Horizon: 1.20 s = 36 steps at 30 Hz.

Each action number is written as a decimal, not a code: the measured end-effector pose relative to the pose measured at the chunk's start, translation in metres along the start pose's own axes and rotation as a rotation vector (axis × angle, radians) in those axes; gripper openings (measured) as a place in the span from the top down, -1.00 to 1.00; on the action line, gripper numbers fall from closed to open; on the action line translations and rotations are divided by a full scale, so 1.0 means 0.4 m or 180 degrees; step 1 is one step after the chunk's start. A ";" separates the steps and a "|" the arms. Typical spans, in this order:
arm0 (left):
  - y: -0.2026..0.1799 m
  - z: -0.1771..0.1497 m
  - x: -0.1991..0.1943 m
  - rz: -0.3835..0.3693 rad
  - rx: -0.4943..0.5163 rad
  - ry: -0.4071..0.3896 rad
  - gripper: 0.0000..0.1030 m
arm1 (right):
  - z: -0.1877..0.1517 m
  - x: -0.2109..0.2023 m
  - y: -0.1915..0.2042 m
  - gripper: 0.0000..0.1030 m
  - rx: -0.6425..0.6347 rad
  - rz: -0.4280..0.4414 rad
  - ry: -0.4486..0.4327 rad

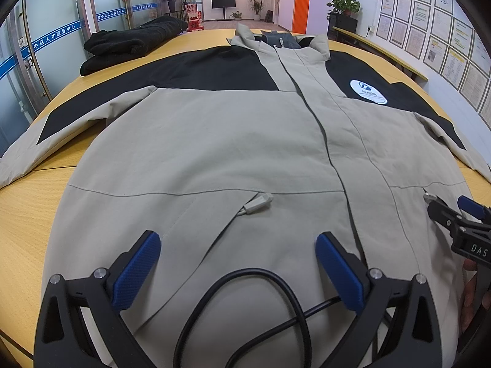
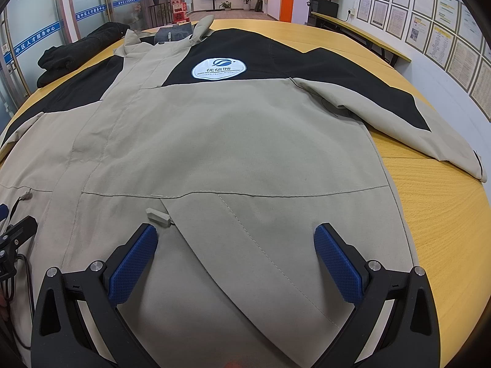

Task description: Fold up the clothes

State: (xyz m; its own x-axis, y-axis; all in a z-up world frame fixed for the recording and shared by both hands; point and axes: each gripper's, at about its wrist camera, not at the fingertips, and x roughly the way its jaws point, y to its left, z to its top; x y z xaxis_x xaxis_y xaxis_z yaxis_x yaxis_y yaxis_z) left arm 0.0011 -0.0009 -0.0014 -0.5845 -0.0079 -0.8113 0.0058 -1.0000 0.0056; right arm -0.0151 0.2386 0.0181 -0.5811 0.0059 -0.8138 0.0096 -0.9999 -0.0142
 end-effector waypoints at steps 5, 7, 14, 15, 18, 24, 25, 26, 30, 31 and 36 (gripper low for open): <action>0.000 0.001 0.001 -0.0001 -0.0005 0.0002 -1.00 | -0.002 0.002 0.000 -1.00 -0.0004 0.0006 0.0021; 0.000 0.002 0.001 0.0001 -0.0004 0.0001 -1.00 | -0.003 0.003 0.000 -1.00 -0.0006 0.0009 0.0029; 0.005 0.009 -0.072 -0.0116 -0.0234 -0.0044 -1.00 | -0.004 -0.005 -0.006 -1.00 0.0020 0.0036 0.0134; 0.004 0.014 -0.099 -0.0137 -0.0267 -0.0121 -1.00 | 0.000 -0.012 -0.008 -1.00 0.0035 0.0043 0.0157; -0.008 0.042 -0.174 -0.0083 -0.0232 -0.0334 -1.00 | 0.015 -0.066 0.002 -1.00 -0.0061 -0.0018 -0.0028; -0.048 0.128 -0.253 -0.0066 -0.0133 -0.0519 -1.00 | 0.074 -0.152 0.017 -0.99 -0.0150 -0.0033 -0.0160; -0.054 0.146 -0.255 -0.0076 -0.0131 -0.0504 -1.00 | 0.085 -0.160 0.016 -1.00 -0.0126 0.0010 -0.0139; -0.062 0.162 -0.257 -0.0081 -0.0113 -0.0483 -1.00 | 0.097 -0.168 0.015 -1.00 -0.0102 0.0052 -0.0119; -0.097 0.225 -0.263 -0.0111 -0.0020 -0.0401 -1.00 | 0.143 -0.184 0.007 -0.99 -0.0093 0.0070 -0.0094; -0.105 0.236 -0.265 -0.0114 -0.0002 -0.0376 -1.00 | 0.154 -0.185 0.002 -0.99 -0.0083 0.0057 -0.0088; -0.131 0.297 -0.275 -0.0120 0.0023 -0.0184 -0.99 | 0.224 -0.183 -0.023 -0.99 -0.0039 0.0061 0.0098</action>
